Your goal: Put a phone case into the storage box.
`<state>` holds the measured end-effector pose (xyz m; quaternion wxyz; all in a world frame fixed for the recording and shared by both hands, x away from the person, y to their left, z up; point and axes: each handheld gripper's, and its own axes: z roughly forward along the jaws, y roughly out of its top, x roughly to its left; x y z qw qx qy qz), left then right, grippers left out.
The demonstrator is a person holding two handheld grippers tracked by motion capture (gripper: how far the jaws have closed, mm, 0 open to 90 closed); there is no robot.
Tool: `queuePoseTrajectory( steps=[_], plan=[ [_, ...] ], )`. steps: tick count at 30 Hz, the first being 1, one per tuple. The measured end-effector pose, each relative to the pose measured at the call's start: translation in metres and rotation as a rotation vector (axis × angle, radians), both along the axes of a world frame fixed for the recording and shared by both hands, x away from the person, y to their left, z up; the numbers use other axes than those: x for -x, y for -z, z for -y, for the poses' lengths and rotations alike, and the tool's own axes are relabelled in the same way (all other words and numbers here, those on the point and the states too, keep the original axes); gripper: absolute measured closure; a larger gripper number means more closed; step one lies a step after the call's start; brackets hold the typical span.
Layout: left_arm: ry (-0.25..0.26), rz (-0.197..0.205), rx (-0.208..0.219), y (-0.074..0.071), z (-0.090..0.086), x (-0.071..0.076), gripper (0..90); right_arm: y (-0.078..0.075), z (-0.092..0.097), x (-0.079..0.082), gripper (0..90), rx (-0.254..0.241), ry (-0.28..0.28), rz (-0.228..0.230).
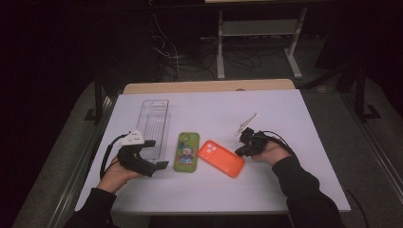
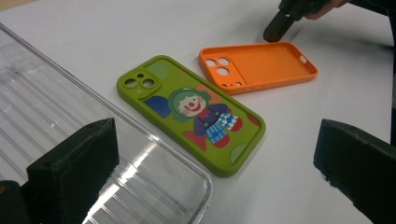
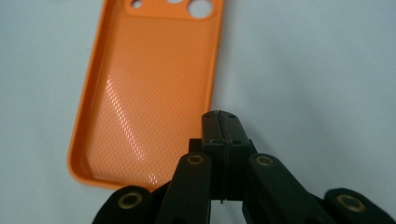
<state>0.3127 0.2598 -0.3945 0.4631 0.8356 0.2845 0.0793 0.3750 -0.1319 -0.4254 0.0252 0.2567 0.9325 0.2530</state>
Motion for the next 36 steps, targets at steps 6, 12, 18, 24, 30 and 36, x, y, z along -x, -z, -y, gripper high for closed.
queuePoseTrajectory(
  steps=[6, 12, 18, 24, 30, 36],
  plan=[
    [-0.001, -0.001, 0.003, 0.000, 0.001, -0.001, 0.0, -0.005, 0.006, 0.008, 86.3, -0.036, 0.046, 0.025],
    [0.003, -0.005, -0.011, 0.000, -0.001, -0.001, 0.0, -0.017, 0.019, 0.024, 64.1, -0.094, 0.125, 0.071],
    [0.003, 0.000, -0.007, 0.001, 0.000, -0.001, 0.0, -0.022, 0.042, 0.052, 29.9, -0.176, 0.242, 0.130],
    [0.007, 0.006, -0.013, 0.000, 0.000, 0.000, 0.0, -0.017, 0.056, 0.069, 11.7, -0.254, 0.281, 0.194],
    [0.001, -0.002, -0.002, 0.001, 0.001, 0.001, 0.0, -0.008, 0.063, 0.082, 0.0, -0.282, 0.296, 0.189],
    [0.003, 0.001, -0.004, 0.001, 0.002, 0.001, 0.0, -0.002, 0.063, 0.090, 0.0, -0.271, 0.276, 0.170]
  ],
)
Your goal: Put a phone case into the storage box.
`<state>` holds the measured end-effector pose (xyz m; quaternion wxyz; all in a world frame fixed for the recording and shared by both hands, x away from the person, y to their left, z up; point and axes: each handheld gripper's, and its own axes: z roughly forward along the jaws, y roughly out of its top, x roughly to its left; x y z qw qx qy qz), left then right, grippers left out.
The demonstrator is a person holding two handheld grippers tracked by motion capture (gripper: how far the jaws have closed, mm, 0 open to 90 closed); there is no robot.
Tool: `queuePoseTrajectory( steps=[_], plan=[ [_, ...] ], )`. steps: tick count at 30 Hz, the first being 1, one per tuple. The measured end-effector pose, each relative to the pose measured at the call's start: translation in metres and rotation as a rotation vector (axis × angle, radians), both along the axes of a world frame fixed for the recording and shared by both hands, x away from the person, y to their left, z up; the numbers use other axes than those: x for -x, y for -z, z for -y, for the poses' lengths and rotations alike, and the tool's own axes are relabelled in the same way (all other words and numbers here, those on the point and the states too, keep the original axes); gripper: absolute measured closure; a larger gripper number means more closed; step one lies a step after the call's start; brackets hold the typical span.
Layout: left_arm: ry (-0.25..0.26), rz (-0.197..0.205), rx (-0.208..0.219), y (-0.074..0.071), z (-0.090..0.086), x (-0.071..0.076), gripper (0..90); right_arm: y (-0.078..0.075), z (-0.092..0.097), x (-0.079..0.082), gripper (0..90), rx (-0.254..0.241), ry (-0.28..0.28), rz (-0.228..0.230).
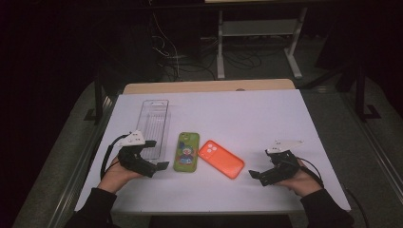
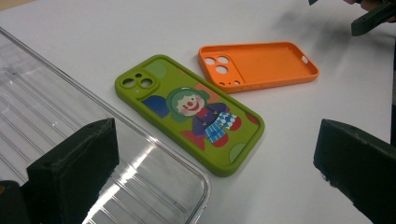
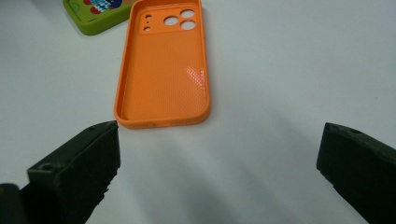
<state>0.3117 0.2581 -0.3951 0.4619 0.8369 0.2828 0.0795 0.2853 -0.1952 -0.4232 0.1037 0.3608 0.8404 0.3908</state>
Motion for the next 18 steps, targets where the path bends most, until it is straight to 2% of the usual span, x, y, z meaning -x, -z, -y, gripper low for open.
queuePoseTrajectory(
  steps=[6, 8, 10, 11, 18],
  plan=[
    [0.001, -0.002, -0.004, 0.000, 0.000, 0.000, 0.0, -0.001, 0.001, -0.003, 0.0, -0.008, -0.014, 0.003],
    [0.004, -0.001, -0.005, 0.001, 0.000, -0.001, 0.0, -0.002, 0.000, -0.003, 0.0, -0.012, -0.014, -0.021],
    [0.005, 0.000, -0.006, 0.001, 0.000, -0.001, 0.0, -0.003, 0.000, -0.004, 0.0, -0.014, -0.015, -0.027],
    [0.004, 0.000, -0.005, 0.001, 0.000, -0.001, 0.0, -0.005, 0.000, -0.005, 0.0, -0.023, -0.014, -0.054],
    [0.006, 0.002, -0.009, 0.000, -0.001, -0.001, 0.0, -0.015, -0.005, -0.008, 0.0, -0.013, -0.038, -0.047]
  ],
)
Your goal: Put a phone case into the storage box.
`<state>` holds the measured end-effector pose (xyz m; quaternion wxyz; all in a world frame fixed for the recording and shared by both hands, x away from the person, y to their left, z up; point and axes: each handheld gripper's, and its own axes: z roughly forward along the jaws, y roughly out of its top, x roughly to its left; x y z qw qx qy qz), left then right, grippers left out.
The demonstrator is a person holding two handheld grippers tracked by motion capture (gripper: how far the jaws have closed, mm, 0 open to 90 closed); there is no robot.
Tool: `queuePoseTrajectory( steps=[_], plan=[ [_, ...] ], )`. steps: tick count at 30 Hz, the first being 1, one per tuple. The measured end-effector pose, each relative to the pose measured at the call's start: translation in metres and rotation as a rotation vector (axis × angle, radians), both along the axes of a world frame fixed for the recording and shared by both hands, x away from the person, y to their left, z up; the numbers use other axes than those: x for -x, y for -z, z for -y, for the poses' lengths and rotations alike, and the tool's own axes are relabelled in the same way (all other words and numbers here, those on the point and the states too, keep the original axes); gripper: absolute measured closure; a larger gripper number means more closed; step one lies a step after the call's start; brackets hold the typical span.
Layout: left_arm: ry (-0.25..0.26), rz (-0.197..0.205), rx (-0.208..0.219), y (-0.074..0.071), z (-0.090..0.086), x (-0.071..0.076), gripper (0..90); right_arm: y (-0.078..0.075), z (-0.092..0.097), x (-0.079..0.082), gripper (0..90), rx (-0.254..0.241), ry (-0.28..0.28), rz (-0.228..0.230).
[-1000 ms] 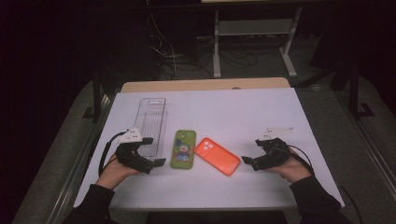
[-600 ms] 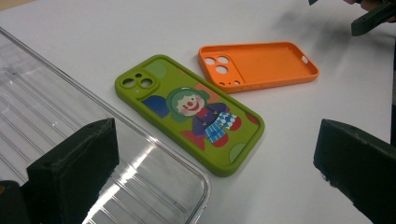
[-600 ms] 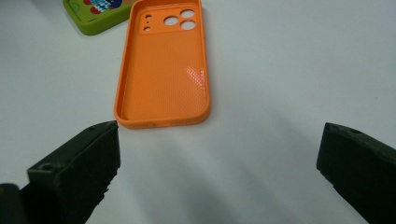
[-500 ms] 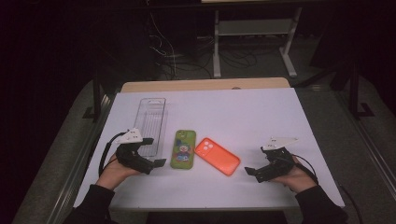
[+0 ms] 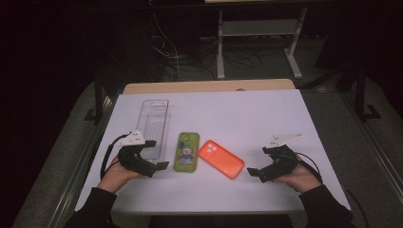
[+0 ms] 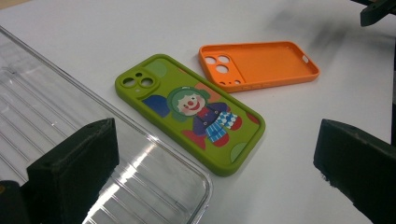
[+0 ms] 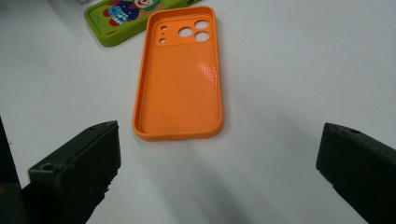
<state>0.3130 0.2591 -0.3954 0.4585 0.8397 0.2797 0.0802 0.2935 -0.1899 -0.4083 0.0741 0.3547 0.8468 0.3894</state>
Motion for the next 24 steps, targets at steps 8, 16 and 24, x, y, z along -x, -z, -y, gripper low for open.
queuePoseTrajectory(
  steps=[8, 16, 24],
  plan=[
    [0.001, -0.001, 0.001, 0.000, 0.000, 0.000, 0.0, -0.010, -0.009, -0.006, 0.0, 0.009, -0.005, -0.017],
    [0.000, 0.001, 0.005, 0.000, 0.000, 0.000, 0.0, -0.020, -0.021, -0.017, 1.5, 0.007, -0.015, -0.013],
    [0.004, -0.003, -0.002, -0.001, -0.001, 0.000, 0.0, -0.025, -0.035, -0.028, 0.0, 0.009, -0.017, -0.005]
  ],
)
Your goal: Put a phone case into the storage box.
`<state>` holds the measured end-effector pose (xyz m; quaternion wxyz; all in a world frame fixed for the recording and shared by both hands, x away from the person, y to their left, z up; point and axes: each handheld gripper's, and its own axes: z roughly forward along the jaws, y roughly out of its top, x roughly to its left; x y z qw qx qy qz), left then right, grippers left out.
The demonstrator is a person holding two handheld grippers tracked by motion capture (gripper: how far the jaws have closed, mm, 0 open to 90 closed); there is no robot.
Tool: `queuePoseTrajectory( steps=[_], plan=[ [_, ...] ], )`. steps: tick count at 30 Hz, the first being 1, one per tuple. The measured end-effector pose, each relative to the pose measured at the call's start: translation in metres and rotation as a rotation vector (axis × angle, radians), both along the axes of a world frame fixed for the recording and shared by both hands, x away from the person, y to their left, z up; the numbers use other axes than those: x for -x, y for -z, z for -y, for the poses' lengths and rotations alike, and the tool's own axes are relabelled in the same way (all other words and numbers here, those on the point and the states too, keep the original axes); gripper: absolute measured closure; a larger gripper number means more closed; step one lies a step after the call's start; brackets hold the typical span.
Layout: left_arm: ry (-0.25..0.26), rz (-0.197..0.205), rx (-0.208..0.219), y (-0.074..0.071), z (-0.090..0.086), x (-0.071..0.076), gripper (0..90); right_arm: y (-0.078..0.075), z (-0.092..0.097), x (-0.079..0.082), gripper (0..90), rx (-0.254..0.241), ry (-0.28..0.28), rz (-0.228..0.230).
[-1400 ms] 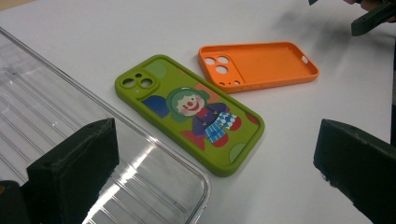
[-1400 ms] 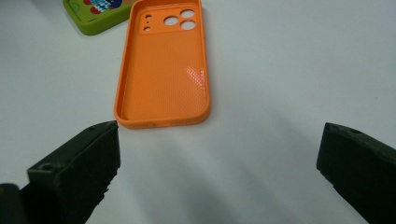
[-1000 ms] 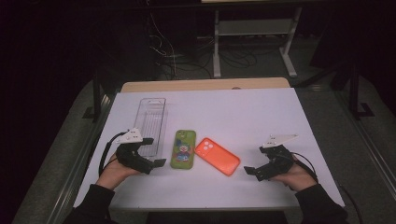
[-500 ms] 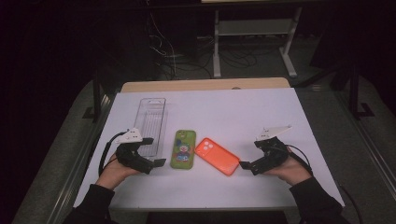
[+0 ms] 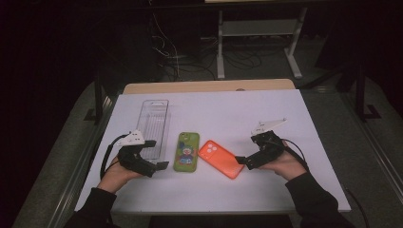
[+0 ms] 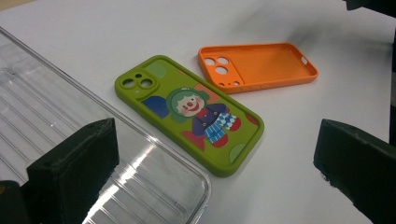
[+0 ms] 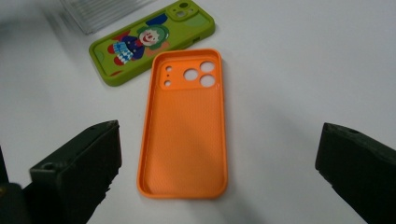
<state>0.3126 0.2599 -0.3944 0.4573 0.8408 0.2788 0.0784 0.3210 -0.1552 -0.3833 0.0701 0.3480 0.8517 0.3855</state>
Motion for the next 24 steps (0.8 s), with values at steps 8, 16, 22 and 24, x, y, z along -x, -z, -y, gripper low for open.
queuePoseTrajectory(
  steps=[8, 16, 22, 24],
  plan=[
    [-0.002, 0.000, 0.008, 0.000, 0.000, 0.000, 0.0, -0.001, -0.017, -0.013, 0.0, -0.005, -0.004, 0.005],
    [-0.001, 0.001, 0.008, 0.000, 0.000, 0.000, 0.0, 0.000, -0.035, -0.025, 0.0, 0.003, 0.013, -0.008],
    [-0.002, 0.000, 0.007, 0.000, 0.000, 0.000, 0.0, 0.002, -0.042, -0.028, 0.0, 0.019, 0.015, -0.006],
    [-0.003, -0.001, 0.009, 0.000, 0.000, 0.000, 0.0, 0.003, -0.044, -0.028, 0.0, 0.020, 0.022, -0.017]
  ],
)
